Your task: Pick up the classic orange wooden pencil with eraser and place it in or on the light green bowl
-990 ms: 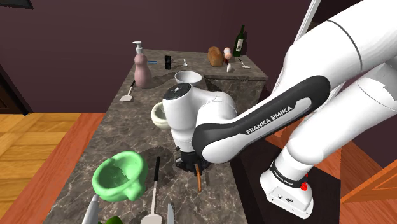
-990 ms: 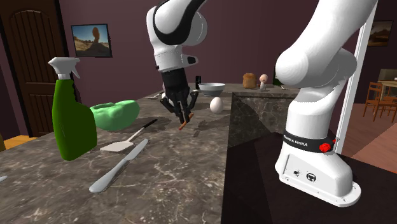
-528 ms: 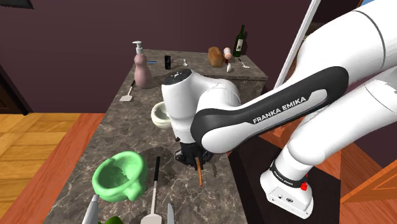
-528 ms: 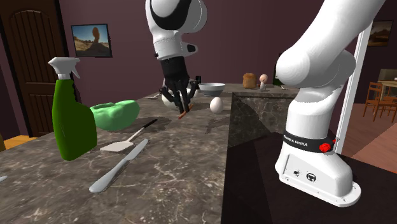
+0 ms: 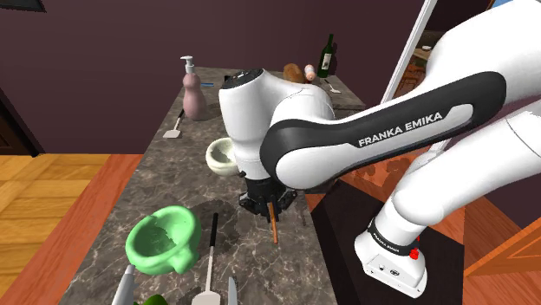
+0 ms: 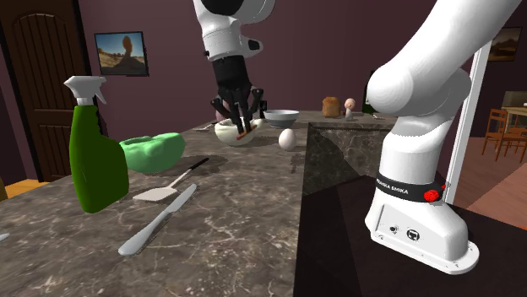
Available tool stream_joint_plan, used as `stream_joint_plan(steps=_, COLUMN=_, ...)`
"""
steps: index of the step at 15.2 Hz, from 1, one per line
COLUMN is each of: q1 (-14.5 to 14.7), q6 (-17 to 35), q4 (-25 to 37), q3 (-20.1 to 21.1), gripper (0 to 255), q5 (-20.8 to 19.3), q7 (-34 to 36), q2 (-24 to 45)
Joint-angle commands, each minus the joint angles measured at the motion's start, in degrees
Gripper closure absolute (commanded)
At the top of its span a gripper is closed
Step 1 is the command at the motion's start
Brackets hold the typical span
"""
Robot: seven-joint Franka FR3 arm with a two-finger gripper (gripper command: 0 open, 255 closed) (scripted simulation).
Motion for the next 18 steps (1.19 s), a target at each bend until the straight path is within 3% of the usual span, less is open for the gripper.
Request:
stream_joint_plan(steps=1, q1=0.3, q6=-2.0, q4=1.0, q3=-0.8, gripper=255, q5=0.1, q7=-0.2, q2=-1.0)
stream_joint_plan(steps=11, q1=0.8, q6=-9.9, q4=6.3, q3=-3.7, gripper=255, q5=-0.3, q7=-0.8, q2=-3.7)
stream_joint_plan(steps=15, q1=-3.3, q6=-8.7, q4=15.5, q3=2.9, gripper=255, q5=-4.9, q7=5.6, q2=7.3)
stream_joint_plan(steps=18, q1=-5.7, q6=-8.6, q4=23.0, q3=8.3, gripper=255, q5=-11.2, q7=12.3, q2=17.4)
